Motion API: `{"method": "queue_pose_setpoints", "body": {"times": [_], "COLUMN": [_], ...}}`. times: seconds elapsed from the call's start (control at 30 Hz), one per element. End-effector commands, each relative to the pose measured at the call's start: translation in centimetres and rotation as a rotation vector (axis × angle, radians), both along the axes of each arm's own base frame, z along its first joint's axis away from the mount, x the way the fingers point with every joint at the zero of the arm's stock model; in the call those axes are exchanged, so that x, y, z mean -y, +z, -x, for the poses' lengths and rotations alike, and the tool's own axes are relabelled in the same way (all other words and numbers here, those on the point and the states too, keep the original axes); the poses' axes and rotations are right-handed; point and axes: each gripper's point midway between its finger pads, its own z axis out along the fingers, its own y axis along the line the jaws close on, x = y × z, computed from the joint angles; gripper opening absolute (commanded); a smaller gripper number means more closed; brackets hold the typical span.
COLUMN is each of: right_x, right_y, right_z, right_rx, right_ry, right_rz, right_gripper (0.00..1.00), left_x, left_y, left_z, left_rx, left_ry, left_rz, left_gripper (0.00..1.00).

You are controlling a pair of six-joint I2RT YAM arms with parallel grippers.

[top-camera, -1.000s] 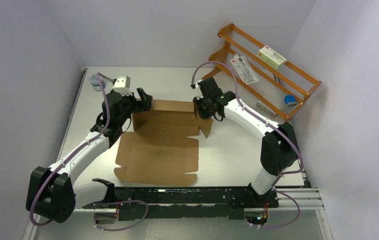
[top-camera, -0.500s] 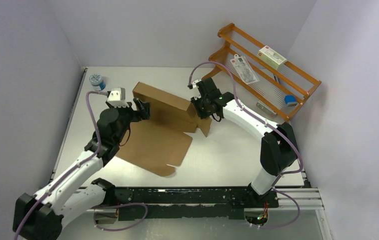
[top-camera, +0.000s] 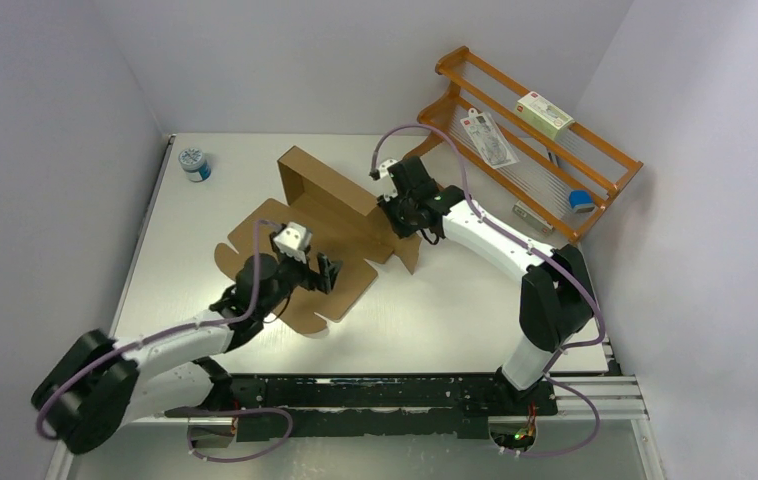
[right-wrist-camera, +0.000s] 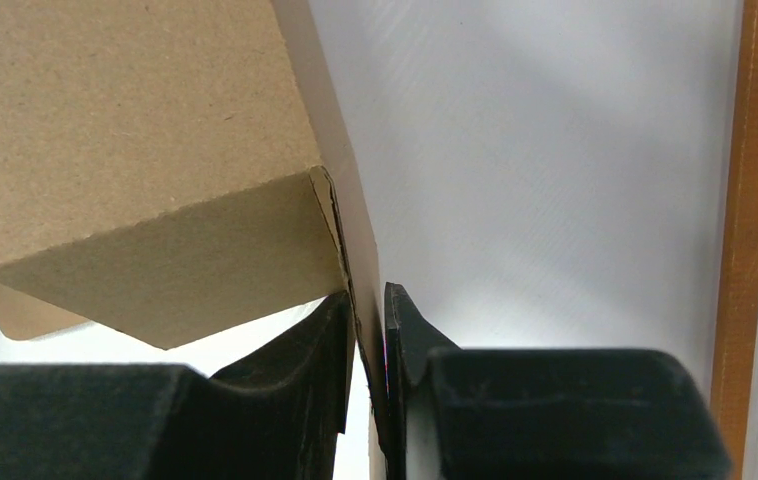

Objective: Fold the paper box

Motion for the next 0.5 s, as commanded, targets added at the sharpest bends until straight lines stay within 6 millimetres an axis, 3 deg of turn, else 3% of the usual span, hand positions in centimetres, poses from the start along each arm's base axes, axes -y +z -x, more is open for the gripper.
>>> {"method": "queue_pose_setpoints", "body": {"times": [0.0, 0.27, 0.47], "right_x": [-0.8, -1.3, -1.4], "right_y": [-1.0, -0.9, -1.2], "right_z": [0.5, 0.9, 1.5], "right_rx": [-0.027, -0.032, -0.048], "right_ry": [0.041, 0.062, 0.082], "right_rz": [0.006, -0.009, 0.010], "right_gripper": [0.21, 0.21, 0.21], "left_x": [3.2, 7.6, 9.6], "left_y": [1.8, -1.5, -4.1], "left_z": [0.4, 0.5, -0.9], "left_rx": [0.217, 0.350, 0.361], "left_ry": [-0.138, -0.162, -0.094], "left_rz": [0.005, -0.078, -0.098], "left_gripper": [0.96, 0.97, 0.97]}}
